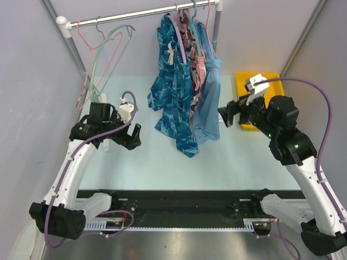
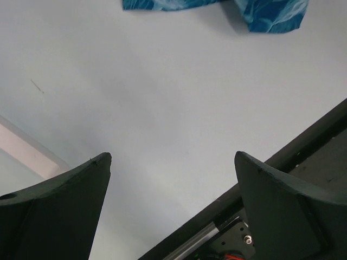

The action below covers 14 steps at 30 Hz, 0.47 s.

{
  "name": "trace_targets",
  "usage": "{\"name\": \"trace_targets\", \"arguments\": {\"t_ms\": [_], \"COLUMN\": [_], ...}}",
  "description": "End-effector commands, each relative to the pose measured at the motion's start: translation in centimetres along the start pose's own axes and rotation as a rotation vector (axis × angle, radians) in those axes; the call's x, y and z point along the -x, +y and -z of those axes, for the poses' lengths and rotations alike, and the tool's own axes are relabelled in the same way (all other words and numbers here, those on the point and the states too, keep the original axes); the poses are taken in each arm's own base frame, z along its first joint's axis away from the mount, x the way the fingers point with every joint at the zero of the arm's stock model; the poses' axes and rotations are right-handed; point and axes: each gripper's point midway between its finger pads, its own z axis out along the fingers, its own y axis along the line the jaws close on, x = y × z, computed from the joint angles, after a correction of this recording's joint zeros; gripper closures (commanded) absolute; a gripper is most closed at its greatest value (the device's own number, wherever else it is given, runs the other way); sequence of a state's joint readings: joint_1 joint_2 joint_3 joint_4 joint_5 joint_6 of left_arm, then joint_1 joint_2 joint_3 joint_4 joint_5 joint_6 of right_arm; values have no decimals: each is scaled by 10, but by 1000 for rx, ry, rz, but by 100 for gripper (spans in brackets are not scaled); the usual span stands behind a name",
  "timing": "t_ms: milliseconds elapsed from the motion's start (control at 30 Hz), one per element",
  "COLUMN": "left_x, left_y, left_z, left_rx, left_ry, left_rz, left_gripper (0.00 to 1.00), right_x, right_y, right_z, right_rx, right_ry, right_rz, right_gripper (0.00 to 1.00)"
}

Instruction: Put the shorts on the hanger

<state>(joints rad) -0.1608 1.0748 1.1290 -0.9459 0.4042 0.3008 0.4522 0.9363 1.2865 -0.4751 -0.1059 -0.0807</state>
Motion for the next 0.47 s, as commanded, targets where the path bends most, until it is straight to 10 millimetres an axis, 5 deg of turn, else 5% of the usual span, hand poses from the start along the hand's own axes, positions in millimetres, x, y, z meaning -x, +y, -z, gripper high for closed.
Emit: {"name": "trace_targets", "arguments": {"t_ms": [0,200,433], "left_x": [-8,-28,-31], "left_y": [16,22,19], "left_z": [1,-3,1], "left_rx": [89,133,130], "left_ry": [-17,-7,-16], "left_rz": [-92,-132,-164], "left_gripper": [0,0,0], "right_x": [-58,-116,-124], "right_y": [-1,-9,-17], "right_z": [28,50,64], "right_rx": [35,8,-21], "right_ry": [161,260,251], "right_rz": [54,66,88], "right_gripper": [1,0,0]}}
